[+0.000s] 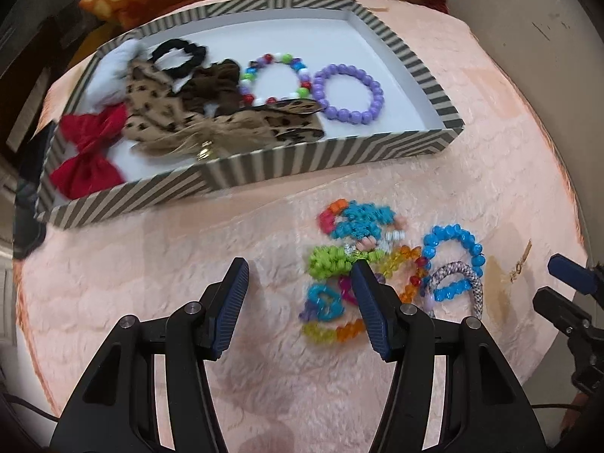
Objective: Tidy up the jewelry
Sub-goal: 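Grasp the multicolour charm bracelet with the left tool while the right grasps the blue bead bracelet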
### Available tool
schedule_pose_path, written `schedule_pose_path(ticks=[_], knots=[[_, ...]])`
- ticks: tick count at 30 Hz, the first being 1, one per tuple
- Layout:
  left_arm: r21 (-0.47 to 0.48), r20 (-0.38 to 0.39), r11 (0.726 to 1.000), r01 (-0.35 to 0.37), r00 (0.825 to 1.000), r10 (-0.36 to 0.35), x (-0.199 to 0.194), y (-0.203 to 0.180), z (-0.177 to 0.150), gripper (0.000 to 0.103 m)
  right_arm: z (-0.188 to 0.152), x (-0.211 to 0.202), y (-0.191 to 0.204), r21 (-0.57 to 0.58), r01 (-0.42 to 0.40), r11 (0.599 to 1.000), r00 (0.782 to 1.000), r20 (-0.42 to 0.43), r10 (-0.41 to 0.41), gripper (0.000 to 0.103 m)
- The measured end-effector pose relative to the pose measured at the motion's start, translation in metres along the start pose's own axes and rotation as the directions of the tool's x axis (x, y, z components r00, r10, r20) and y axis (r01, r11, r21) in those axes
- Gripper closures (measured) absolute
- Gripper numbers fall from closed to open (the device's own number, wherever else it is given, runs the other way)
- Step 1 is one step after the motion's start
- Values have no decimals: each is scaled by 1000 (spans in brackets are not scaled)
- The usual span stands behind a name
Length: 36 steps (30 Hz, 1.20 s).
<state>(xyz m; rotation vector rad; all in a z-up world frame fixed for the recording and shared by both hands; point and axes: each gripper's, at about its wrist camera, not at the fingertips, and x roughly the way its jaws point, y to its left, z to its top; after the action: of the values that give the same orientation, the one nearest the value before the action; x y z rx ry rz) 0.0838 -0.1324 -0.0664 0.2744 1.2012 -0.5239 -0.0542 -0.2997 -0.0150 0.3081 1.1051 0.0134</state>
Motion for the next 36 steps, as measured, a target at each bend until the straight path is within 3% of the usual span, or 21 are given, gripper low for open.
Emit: schedule_pose_path(ticks=[2,6,11,14,16,20,29,32,34,36], knots=[[-9,0,1000,10,1000,-10,4,0,4,47,1,1,0,5,6,1000,1000,-2,-6,54],[-63,3,998,14,1000,-14,7,11,17,60,2,4,2,6,8,1000,1000,-6,-8,54],[-78,-6,997,24,1000,-25,3,26,25,60,6,9,4,16,-2,1000,1000,-13,2,54],[-63,-19,996,58,998,-60,-2,25,23,58,8,9,6,13,3,1000,1000,-14,-3,54],[-61,-19,995,76,997,-77,-5,25,23,46,9,9,6,19,3,1000,1000,-11,-3,54],[-95,-5,991,99,995,-100,-7,22,28,42,12,12,3,46,-5,999,1000,-13,5,54],[-82,-7,996,25,1000,-25,16,1,44,43,29,47,8,-18,17,1000,999,-46,-18,54],[-56,-1,998,33,999,-33,21,-5,50,61,34,62,16,-87,49,995,997,-62,-55,56],[-46,2,998,31,1000,-31,23,-6,54,81,36,70,20,-117,62,991,994,-78,-71,61],[-42,-10,998,49,999,-50,23,-4,55,88,34,72,24,-147,81,986,993,-73,-93,61]])
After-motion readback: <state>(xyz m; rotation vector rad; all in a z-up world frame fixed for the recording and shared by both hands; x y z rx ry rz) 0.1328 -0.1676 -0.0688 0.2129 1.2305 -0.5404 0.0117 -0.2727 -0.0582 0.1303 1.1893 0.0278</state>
